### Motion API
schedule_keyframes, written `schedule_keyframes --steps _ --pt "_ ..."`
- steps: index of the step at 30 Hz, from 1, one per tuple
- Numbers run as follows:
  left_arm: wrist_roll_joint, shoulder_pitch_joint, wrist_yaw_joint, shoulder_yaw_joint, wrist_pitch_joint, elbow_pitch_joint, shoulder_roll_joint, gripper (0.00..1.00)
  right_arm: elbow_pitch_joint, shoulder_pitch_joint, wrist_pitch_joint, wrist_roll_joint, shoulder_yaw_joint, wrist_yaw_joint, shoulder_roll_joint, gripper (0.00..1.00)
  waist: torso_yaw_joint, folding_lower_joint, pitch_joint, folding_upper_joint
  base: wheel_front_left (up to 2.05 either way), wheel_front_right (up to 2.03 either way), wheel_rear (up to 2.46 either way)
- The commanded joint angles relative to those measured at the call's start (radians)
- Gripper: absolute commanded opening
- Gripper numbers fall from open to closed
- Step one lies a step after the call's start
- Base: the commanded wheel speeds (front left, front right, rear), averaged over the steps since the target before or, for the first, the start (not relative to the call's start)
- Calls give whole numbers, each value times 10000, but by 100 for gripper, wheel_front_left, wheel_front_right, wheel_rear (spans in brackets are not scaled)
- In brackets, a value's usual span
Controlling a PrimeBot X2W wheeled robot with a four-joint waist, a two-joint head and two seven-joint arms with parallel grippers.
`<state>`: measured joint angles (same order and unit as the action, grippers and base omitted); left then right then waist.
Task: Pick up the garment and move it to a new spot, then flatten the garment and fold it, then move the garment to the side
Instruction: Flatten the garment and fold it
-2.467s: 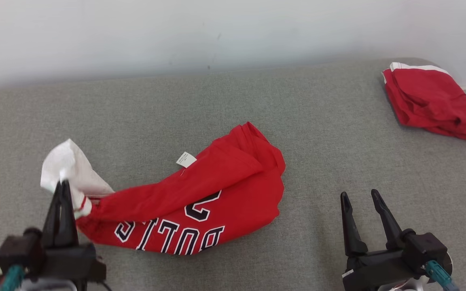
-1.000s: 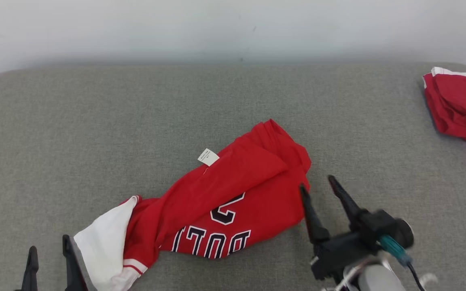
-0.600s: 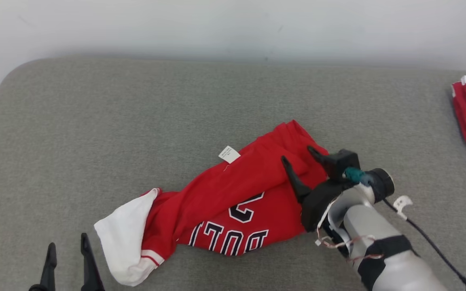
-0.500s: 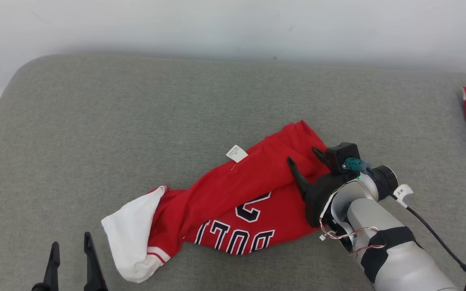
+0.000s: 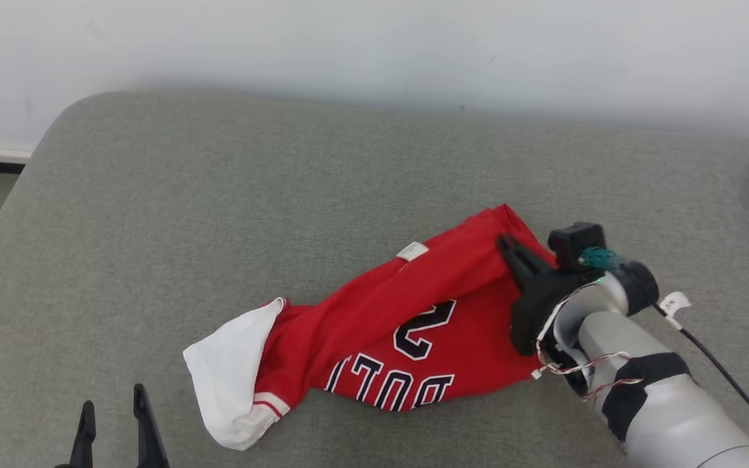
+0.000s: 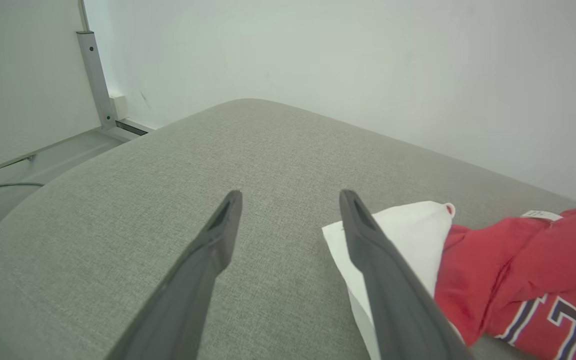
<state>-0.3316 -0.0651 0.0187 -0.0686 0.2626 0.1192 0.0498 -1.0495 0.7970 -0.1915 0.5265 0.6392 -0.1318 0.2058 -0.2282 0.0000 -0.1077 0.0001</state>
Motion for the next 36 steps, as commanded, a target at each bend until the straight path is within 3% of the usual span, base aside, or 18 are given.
schedule_keyframes --steps 1,6,11,20,24,27,28,29,30,36 --pt "-52 -185 -3 -42 31 60 9 100 132 17 -396 87 75 25 201 0 282 0 222 -1 0 0 0" --pt "-109 -317 -8 -71 31 140 13 100 1122 -384 -727 -201 7 25 608 0 787 0 404 -1 0 0 0" --pt "-117 -403 -28 -54 31 248 9 100 4224 -2079 -736 -1362 -1463 25 1309 0 1427 0 554 -1 0 0 0" --pt "-126 -414 -68 -52 31 452 9 100 8879 -6402 -730 -2998 -3555 26 1379 0 2067 0 584 -1 0 0 0" --pt "-184 -340 -21 -43 31 448 11 100 9367 -7971 -726 -3237 -4073 26 1224 0 2181 0 488 -1 0 0 0" --pt "-200 -353 -53 -28 31 496 9 100 8991 -8403 -729 -3253 -4141 26 1081 0 2316 0 434 -1 0 0 0" --pt "-196 -336 -70 -21 31 530 9 100 8778 -8437 -727 -3240 -4174 26 1048 4 2348 0 418 -1 0 0 0" --pt "-180 -300 -81 -10 31 564 9 100 8576 -8425 -728 -3221 -4224 26 990 49 2364 0 411 -1 0 0 0" --pt "-160 -259 -107 -4 31 586 9 100 8562 -8338 -730 -3152 -4247 26 902 100 2379 0 403 -1 0 0 0" --pt "-86 -148 -166 -55 31 641 11 100 9232 -8220 -724 -3228 -4768 26 703 100 2417 0 411 -1 0 0 0"
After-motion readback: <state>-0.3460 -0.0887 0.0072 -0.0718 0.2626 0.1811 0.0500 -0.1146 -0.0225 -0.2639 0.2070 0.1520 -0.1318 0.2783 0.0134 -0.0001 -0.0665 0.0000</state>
